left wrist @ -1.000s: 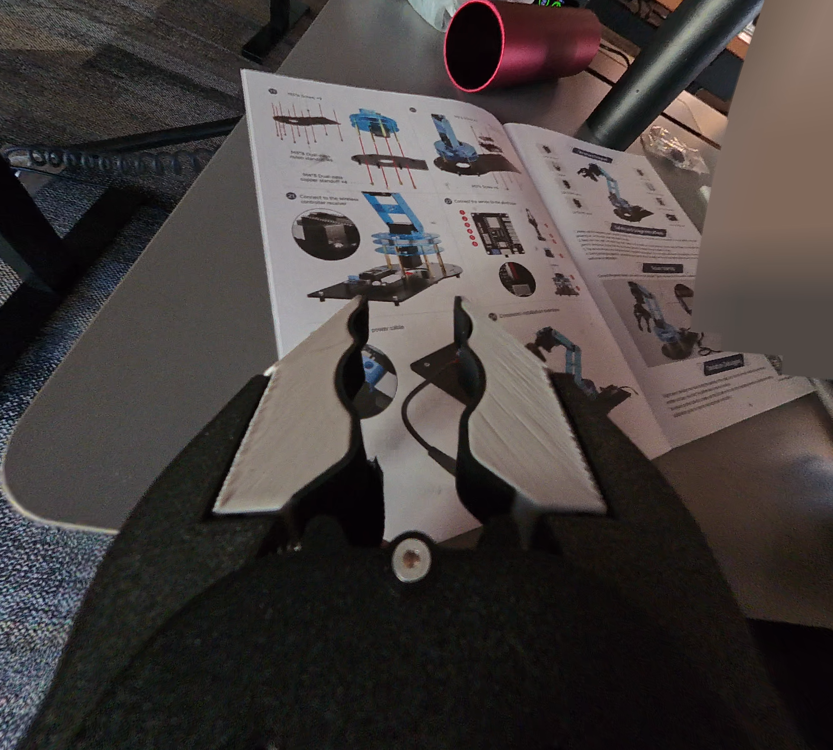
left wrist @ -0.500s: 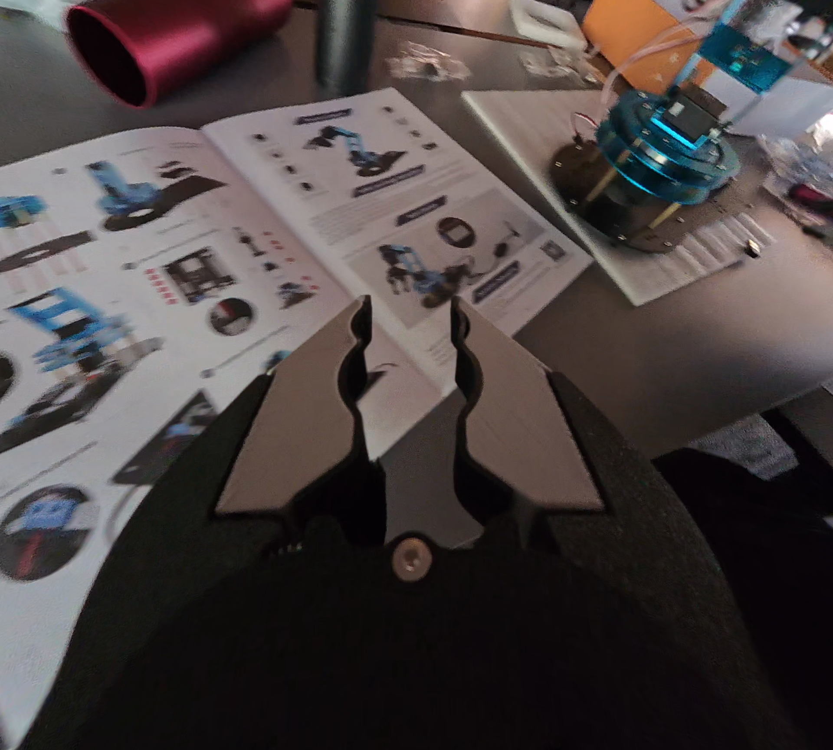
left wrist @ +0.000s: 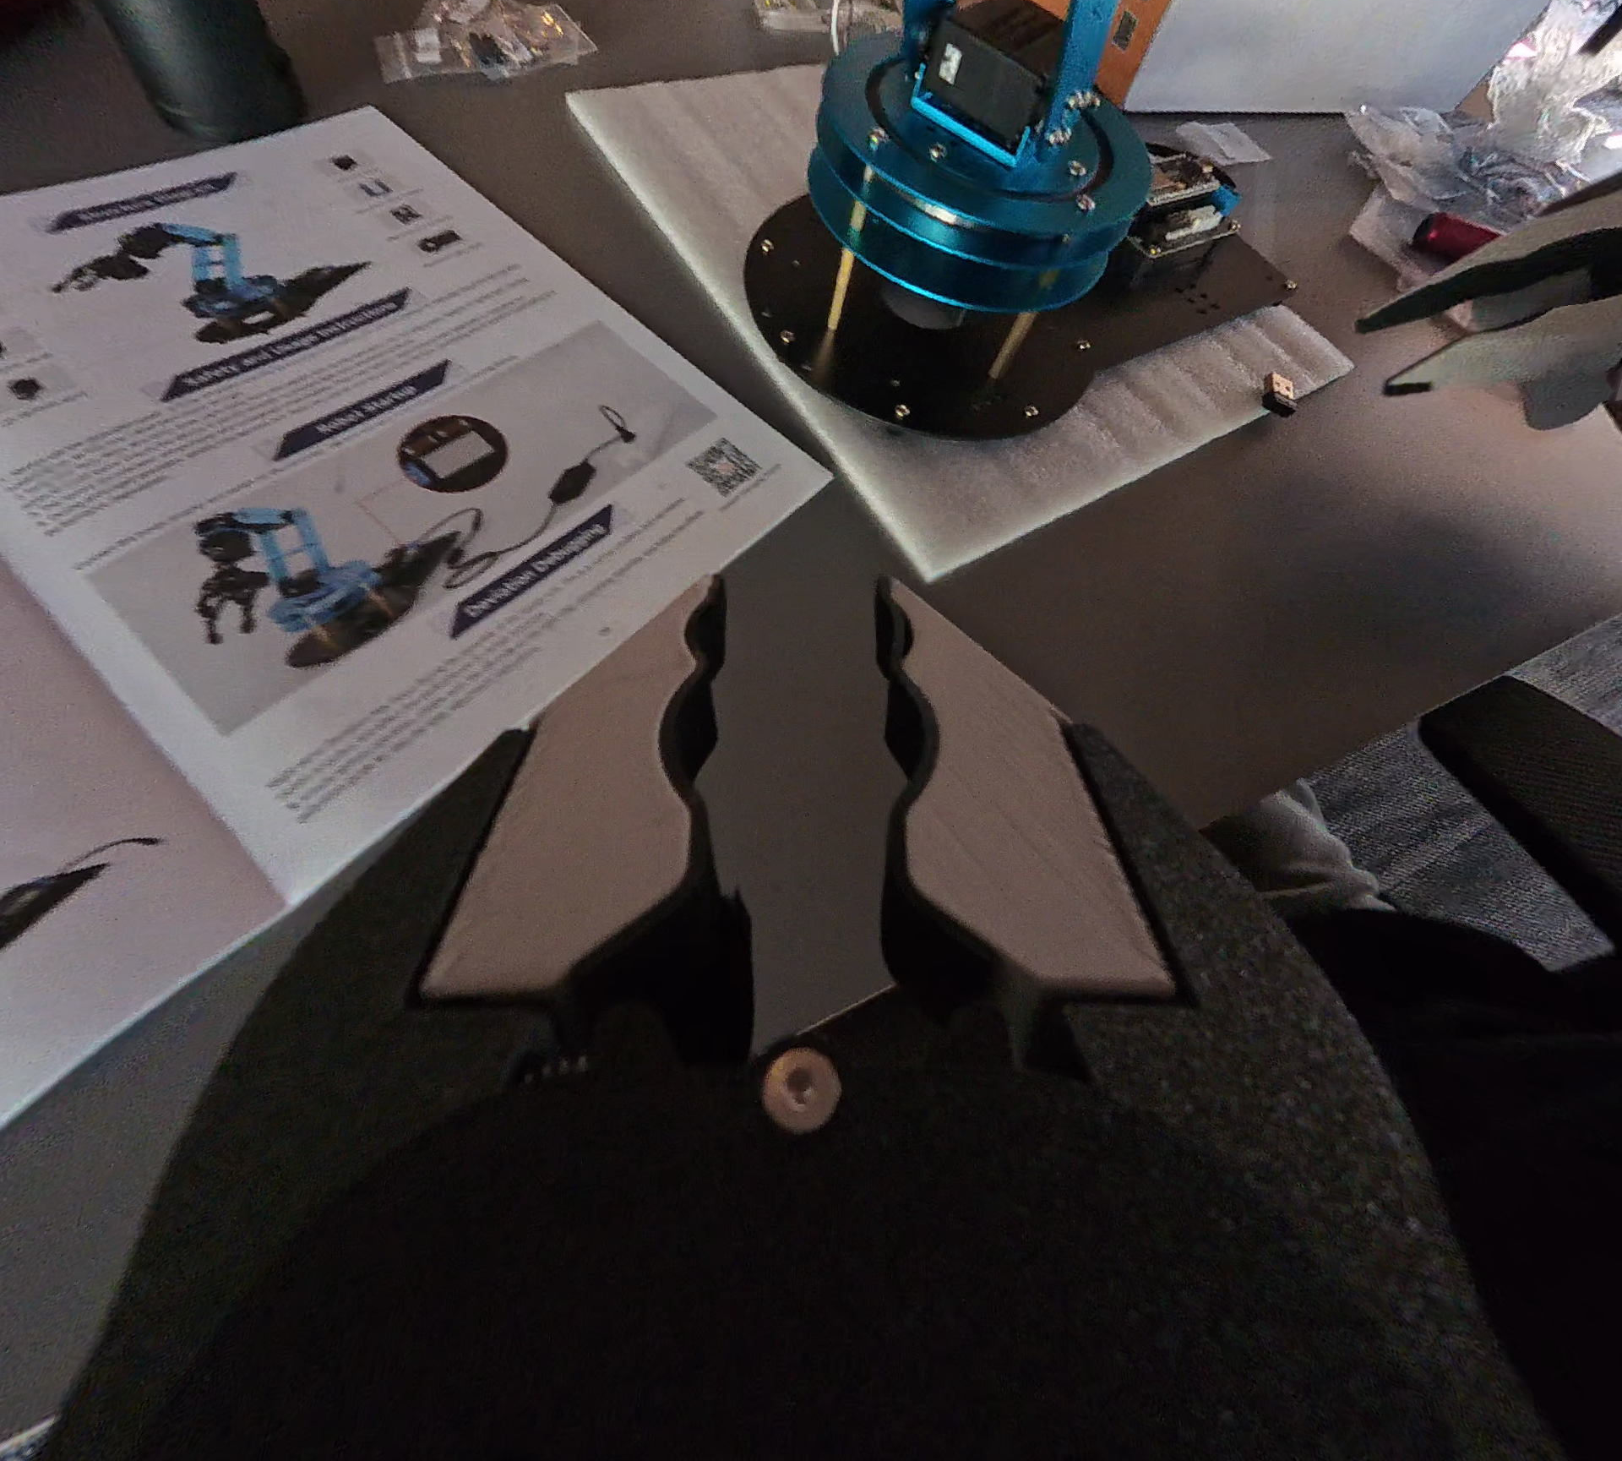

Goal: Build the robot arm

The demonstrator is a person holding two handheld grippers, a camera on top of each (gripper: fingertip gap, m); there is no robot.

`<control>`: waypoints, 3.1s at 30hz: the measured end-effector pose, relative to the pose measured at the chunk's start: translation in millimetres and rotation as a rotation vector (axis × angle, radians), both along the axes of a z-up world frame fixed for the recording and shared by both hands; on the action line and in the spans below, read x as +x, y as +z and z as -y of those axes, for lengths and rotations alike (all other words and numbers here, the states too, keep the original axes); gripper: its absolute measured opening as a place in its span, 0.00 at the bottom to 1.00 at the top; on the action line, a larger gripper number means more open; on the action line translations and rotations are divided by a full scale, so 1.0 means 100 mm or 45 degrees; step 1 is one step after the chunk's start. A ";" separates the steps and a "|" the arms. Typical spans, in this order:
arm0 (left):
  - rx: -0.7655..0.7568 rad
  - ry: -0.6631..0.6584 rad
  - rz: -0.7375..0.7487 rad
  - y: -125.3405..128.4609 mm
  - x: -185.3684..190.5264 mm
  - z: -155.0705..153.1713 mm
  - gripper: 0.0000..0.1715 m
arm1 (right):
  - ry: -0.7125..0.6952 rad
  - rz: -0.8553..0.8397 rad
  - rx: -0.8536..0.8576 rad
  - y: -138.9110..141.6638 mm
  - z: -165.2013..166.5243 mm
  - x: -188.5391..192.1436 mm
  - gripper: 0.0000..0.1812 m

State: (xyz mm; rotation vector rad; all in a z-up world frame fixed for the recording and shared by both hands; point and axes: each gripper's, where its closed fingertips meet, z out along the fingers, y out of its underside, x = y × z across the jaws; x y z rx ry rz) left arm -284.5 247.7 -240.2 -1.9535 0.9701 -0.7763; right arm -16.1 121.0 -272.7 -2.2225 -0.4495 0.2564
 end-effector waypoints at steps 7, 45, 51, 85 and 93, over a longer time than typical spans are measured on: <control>-0.046 -0.053 0.015 -0.09 0.32 0.44 0.19 | 0.269 0.155 -0.034 -0.17 -0.11 -0.04 0.16; 0.077 0.154 0.569 0.82 1.83 -0.60 0.44 | 0.308 -0.107 -0.142 -0.11 -0.92 1.08 0.41; 0.180 0.173 0.546 0.83 1.81 -0.64 0.39 | 0.401 -0.081 -0.159 0.07 -1.15 1.09 0.39; 0.422 -0.522 0.737 1.83 1.65 -0.37 0.39 | 0.829 -0.592 -1.209 0.63 -0.88 0.31 0.03; 0.068 -1.195 0.538 1.84 2.03 -1.00 0.39 | 0.386 -1.052 -0.893 0.69 -0.85 -0.15 0.03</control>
